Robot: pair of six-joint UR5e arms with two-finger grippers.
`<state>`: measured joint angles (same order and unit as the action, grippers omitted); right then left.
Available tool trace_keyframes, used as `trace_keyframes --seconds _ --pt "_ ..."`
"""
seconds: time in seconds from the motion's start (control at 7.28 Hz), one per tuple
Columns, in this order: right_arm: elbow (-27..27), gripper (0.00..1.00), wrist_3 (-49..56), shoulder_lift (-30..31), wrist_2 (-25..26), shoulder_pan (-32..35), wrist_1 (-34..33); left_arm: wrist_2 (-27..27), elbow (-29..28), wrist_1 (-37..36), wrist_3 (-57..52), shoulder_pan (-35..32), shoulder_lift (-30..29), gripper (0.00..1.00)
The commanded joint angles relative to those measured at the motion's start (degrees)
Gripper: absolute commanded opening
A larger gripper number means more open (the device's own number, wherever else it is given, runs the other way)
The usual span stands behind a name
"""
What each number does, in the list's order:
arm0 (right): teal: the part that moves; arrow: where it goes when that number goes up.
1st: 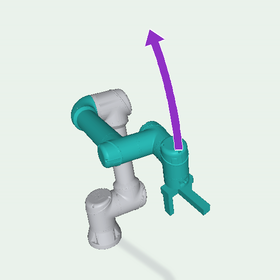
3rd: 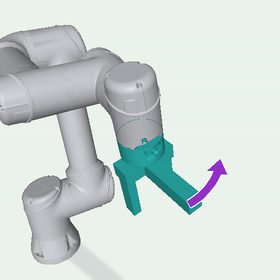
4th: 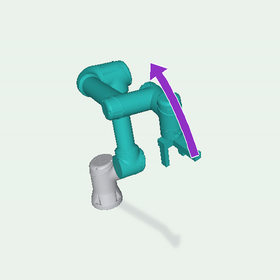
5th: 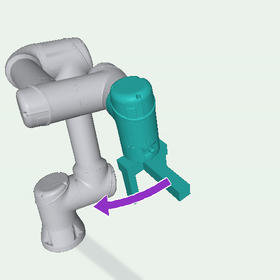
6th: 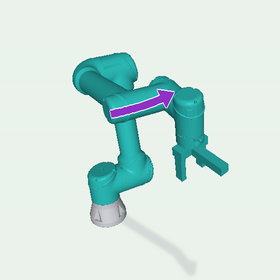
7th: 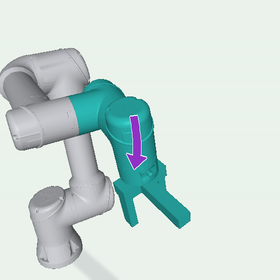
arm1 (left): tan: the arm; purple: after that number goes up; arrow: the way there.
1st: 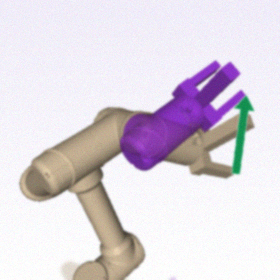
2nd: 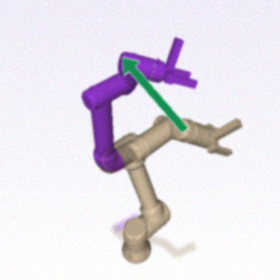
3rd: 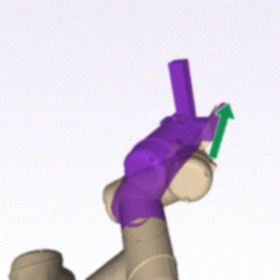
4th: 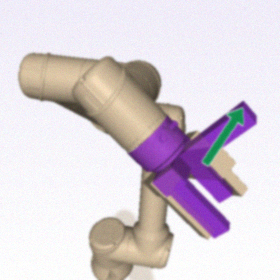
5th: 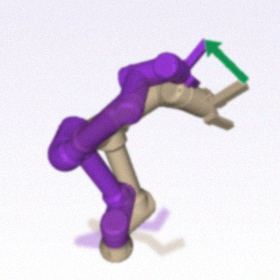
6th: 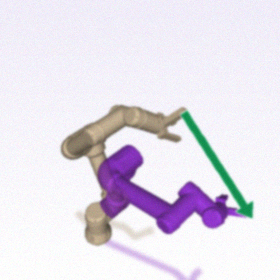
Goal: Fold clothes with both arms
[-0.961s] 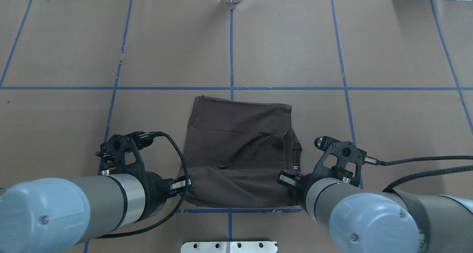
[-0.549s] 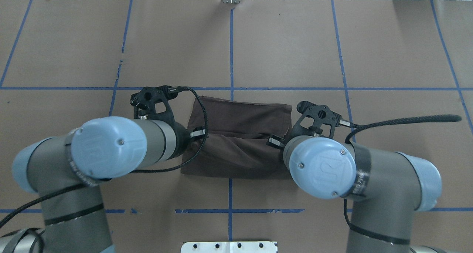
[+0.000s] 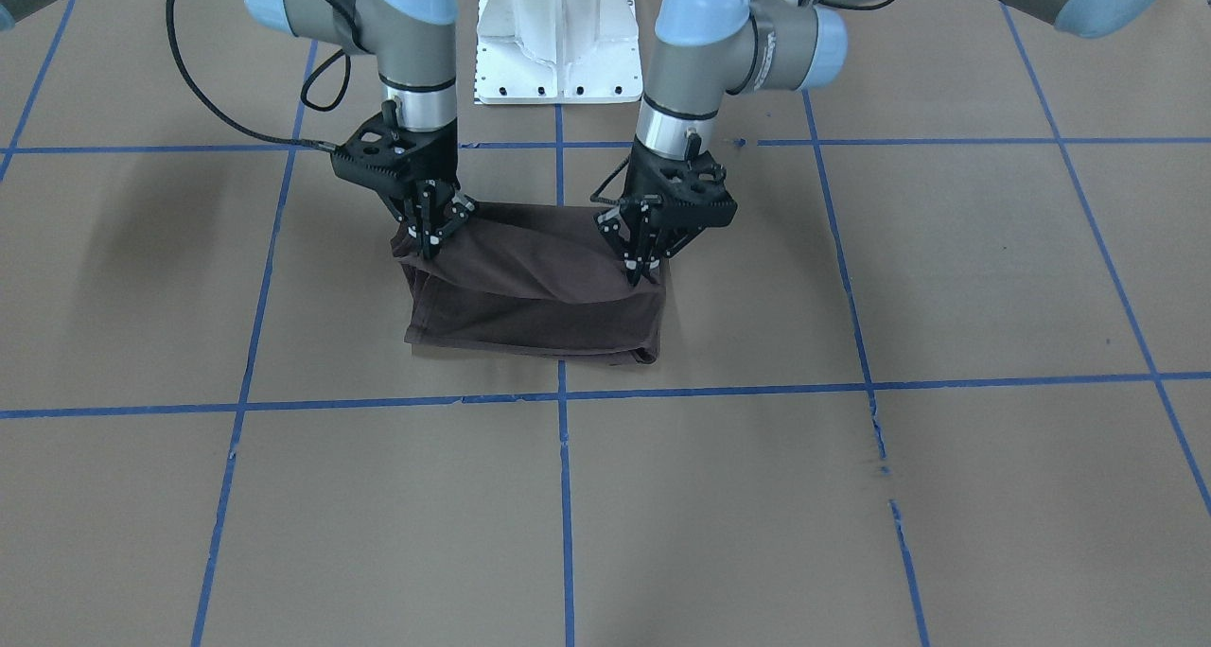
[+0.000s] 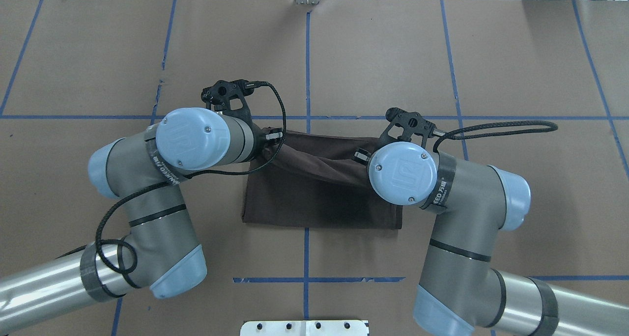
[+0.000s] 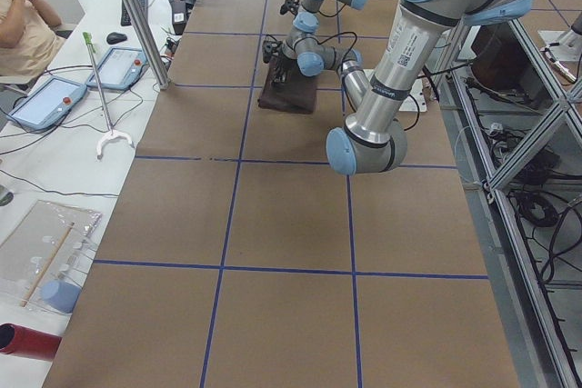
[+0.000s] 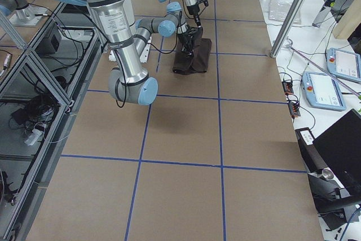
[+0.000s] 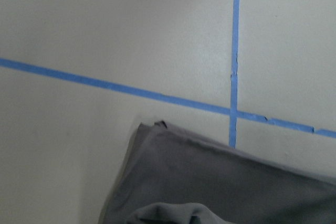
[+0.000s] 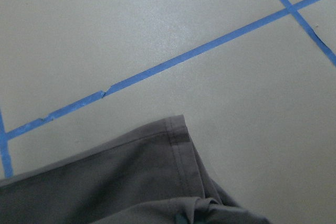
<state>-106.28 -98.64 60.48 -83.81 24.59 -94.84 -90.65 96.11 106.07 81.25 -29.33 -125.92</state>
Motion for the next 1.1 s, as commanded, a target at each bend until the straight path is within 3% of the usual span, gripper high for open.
trace_keyframes --seconds 0.0,0.14,0.27,0.41,0.69,0.82,0.96 --pt "5.4 0.0 0.6 -0.1 0.0 0.9 4.9 0.0 -5.0 3.4 -0.9 -0.6 -0.9 0.0" --pt "5.7 0.0 1.5 -0.1 0.0 1.0 5.0 -0.1 -5.1 3.4 -1.2 -0.6 -0.9 0.04" --pt "5.8 0.84 4.0 0.0 0.0 1.2 5.0 0.0 -5.0 3.4 -6.5 -0.6 -0.6 0.99" --pt "5.6 1.0 8.2 -0.8 -0.2 1.9 5.1 -0.1 -4.4 3.4 -8.9 -1.0 -0.6 1.0" --pt "4.6 1.0 11.4 -4.3 -5.4 3.3 4.6 -8.3 -3.7 4.1 -18.8 -6.0 0.3 1.0" --pt "5.0 1.0 11.7 -5.6 -5.0 1.6 4.4 -8.7 -3.4 6.6 -19.2 -6.3 2.2 1.0" --pt "5.7 1.0 14.8 -5.5 -0.5 -1.7 4.4 -8.7 -3.4 7.4 -18.9 -6.4 2.7 1.0"
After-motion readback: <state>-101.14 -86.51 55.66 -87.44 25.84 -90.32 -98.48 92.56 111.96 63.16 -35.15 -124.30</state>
